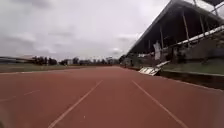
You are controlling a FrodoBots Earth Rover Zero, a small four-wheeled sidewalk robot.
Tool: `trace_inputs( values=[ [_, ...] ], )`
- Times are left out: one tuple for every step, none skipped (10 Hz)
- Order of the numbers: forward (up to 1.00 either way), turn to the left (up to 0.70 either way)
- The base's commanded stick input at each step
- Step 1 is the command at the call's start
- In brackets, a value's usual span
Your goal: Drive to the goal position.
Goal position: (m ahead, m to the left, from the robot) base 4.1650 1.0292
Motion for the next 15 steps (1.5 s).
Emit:
trace_inputs(
  values=[
    [0.7,0.0],
    [0.7,-0.05],
    [0.7,-0.06],
    [0.7,-0.01],
    [0.7,-0.03],
    [0.7,-0.05],
    [0.7,-0.01],
    [0.7,-0.01],
    [0.7,-0.03],
    [0.7,-0.08],
    [0.7,-0.06],
    [0.7,-0.02],
    [0.7,0.0],
    [0.7,0.0],
    [0.7,0.0]
  ],
)
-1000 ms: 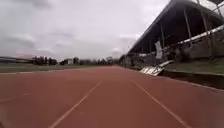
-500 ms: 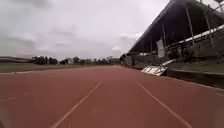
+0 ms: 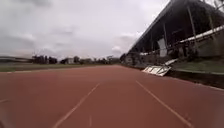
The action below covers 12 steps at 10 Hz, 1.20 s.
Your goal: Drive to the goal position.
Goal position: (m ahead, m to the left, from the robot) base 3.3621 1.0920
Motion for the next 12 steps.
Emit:
trace_inputs(
  values=[
    [0.68,0.0],
    [0.46,0.0],
    [0.23,0.0],
    [0.0,0.0],
    [0.0,0.0],
    [0.0,0.0],
    [0.0,0.0],
    [0.0,0.0],
    [0.0,0.0],
    [0.0,0.0],
    [0.0,0.0],
    [0.0,0.0]
  ],
)
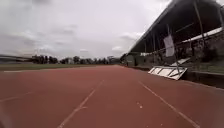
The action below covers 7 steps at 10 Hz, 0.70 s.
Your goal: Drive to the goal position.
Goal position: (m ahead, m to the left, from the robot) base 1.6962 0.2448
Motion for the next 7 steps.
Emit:
trace_inputs(
  values=[
    [0.08,0.0],
    [0.17,0.0],
    [0.26,0.0],
    [0.35,0.0],
    [0.44,0.0],
    [0.54,0.0],
    [0.63,0.0]
  ],
)
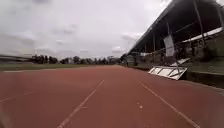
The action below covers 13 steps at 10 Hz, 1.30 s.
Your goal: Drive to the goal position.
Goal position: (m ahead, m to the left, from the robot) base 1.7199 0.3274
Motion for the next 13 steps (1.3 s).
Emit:
trace_inputs(
  values=[
    [0.7,0.0],
    [0.7,0.0],
    [0.7,0.0],
    [0.7,0.0],
    [0.7,0.0],
    [0.7,0.0],
    [0.7,0.0],
    [0.7,-0.03],
    [0.7,-0.06],
    [0.7,-0.09],
    [0.7,-0.09],
    [0.7,-0.09],
    [0.7,-0.09]
  ],
)
